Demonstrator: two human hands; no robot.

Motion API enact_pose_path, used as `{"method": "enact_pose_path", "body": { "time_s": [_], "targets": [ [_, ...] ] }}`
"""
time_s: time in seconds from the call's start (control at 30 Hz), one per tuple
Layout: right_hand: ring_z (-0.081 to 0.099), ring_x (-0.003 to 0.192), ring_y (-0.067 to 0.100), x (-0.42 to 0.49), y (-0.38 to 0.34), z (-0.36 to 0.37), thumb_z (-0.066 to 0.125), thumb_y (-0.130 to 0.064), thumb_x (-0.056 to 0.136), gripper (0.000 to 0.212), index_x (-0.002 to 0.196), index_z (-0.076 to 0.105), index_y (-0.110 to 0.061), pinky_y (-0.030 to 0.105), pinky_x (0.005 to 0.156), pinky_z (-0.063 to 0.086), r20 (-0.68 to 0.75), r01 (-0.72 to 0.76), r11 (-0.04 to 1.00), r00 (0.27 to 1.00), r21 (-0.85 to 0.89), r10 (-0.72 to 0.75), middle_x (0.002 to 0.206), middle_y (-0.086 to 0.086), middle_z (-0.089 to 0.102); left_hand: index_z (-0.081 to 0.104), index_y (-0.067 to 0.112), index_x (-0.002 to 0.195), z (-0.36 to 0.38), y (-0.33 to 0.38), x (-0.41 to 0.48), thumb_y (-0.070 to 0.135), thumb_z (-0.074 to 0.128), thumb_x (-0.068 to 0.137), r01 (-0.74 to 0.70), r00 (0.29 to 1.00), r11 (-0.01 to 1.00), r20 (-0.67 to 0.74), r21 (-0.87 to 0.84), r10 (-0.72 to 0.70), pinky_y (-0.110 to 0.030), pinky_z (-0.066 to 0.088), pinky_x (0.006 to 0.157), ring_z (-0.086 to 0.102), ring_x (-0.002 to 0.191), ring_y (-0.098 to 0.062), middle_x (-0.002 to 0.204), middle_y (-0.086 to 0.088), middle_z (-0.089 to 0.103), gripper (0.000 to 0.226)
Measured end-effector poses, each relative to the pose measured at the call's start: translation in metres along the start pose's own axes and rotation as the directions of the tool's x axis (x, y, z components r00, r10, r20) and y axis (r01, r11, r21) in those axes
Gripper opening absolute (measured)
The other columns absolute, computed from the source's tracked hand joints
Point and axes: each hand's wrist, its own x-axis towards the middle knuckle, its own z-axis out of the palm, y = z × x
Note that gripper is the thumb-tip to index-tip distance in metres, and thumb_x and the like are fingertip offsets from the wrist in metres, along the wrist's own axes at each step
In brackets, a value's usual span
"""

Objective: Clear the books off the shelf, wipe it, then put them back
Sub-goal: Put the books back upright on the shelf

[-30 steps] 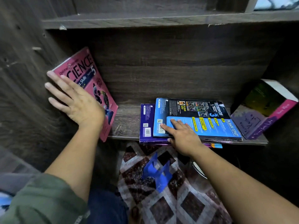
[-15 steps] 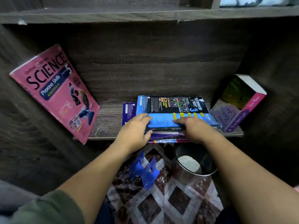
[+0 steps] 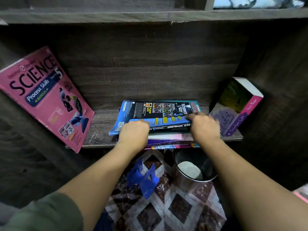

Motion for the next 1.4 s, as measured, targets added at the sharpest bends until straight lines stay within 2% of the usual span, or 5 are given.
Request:
{"method": "enact_pose_path", "body": {
  "time_s": [0.3,0.57,0.87,1.13,1.4],
  "targets": [
    [0.053,0.119,0.032,-0.012,-0.067,-0.011,0.054,-0.008,0.089,0.060,0.146,0.039,-0.021,0.046,0.082,0.052,-0.318,0.406,0.827,0.902,0.390,-0.293,0.146,0.005,0.042,0.046,0.024,0.140,0.012,-0.022,-0.006,0.009,0.074,0.070,-0.059,0.926,0.992,-0.376,-0.112,0.012,-0.036,0.050,0.044,0.057,0.075,-0.027,0.093,-0.003,0.059,0.076],
    [0.036,0.133,0.026,-0.015,-0.059,0.037,0.056,-0.043,0.092,0.069,0.150,0.023,-0.025,0.039,0.107,0.032,0.179,0.410,0.898,0.883,0.159,-0.434,0.149,0.004,0.036,0.047,0.008,0.128,0.006,-0.084,-0.017,0.012,0.053,0.076,0.066,0.749,0.934,-0.601,-0.350,-0.279,-0.047,0.054,0.067,0.055,0.084,-0.037,0.095,-0.017,0.054,0.053],
    [0.026,0.141,0.022,-0.009,-0.051,0.047,0.057,-0.045,0.091,0.068,0.150,0.025,-0.035,0.037,0.112,0.025,0.166,0.432,0.894,0.879,0.119,-0.447,0.155,-0.002,0.027,0.015,0.000,0.150,-0.039,-0.130,-0.039,0.014,0.064,0.081,0.483,0.455,0.741,-0.590,-0.466,-0.667,-0.049,0.041,0.094,0.045,0.114,-0.042,0.133,-0.026,0.042,0.086],
    [0.025,0.142,0.021,-0.009,-0.053,0.050,0.056,-0.046,0.091,0.068,0.150,0.024,-0.036,0.039,0.113,0.025,0.165,0.416,0.902,0.887,0.117,-0.431,0.156,-0.001,0.026,0.015,0.012,0.151,-0.043,-0.165,-0.048,0.021,0.063,0.083,0.682,0.368,0.579,-0.474,-0.447,-0.800,-0.056,0.017,0.109,0.027,0.133,-0.044,0.149,-0.019,0.026,0.083],
    [0.024,0.143,0.021,-0.006,-0.051,0.049,0.058,-0.045,0.091,0.069,0.150,0.023,-0.038,0.038,0.114,0.024,0.202,0.420,0.901,0.878,0.112,-0.434,0.158,-0.003,0.024,0.006,0.010,0.153,-0.042,-0.145,-0.043,0.024,0.066,0.082,0.693,0.465,0.628,-0.446,-0.353,-0.764,-0.061,0.017,0.108,0.021,0.139,-0.045,0.157,-0.018,0.015,0.094]
  ]
}}
